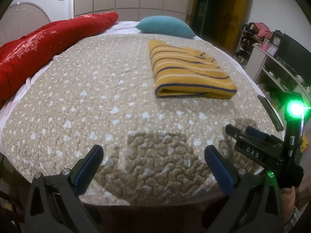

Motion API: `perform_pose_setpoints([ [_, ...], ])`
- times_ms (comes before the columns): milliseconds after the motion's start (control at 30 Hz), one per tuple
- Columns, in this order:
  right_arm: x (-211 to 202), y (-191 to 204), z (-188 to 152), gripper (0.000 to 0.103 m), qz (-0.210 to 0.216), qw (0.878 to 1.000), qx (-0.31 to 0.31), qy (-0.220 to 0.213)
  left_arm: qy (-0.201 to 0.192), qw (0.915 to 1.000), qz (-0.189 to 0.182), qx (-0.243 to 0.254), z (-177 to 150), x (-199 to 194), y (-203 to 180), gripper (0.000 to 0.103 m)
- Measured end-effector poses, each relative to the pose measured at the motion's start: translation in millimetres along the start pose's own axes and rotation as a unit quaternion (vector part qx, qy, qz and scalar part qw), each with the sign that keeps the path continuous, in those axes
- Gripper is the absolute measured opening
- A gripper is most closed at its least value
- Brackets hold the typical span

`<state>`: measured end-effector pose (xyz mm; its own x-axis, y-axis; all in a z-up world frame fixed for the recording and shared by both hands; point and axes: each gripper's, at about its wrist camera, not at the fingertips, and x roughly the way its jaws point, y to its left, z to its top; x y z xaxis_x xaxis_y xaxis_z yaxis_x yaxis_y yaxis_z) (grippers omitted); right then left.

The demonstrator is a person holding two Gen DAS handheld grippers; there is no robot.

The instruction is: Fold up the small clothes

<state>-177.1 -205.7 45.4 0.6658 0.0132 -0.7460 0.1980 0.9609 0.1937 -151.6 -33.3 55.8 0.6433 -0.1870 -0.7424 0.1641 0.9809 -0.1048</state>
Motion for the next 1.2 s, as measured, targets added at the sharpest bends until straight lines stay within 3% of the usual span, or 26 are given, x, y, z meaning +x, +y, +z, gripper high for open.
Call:
perform_pose_setpoints([
  [1067, 14.2, 19.6, -25.7, 0.095, -0.03, 0.995, -0.078, -0.05, 0.067, 0.9975, -0.006, -0.025, -18.8, 49.0, 16.8, 0.103],
  [1200, 15.0, 21.2, -26.7, 0.098, -0.033, 0.994, -0.083, -0.06, 0.048, 0.9986, -0.012, -0.016, -18.1, 45.1, 14.7, 0.103],
])
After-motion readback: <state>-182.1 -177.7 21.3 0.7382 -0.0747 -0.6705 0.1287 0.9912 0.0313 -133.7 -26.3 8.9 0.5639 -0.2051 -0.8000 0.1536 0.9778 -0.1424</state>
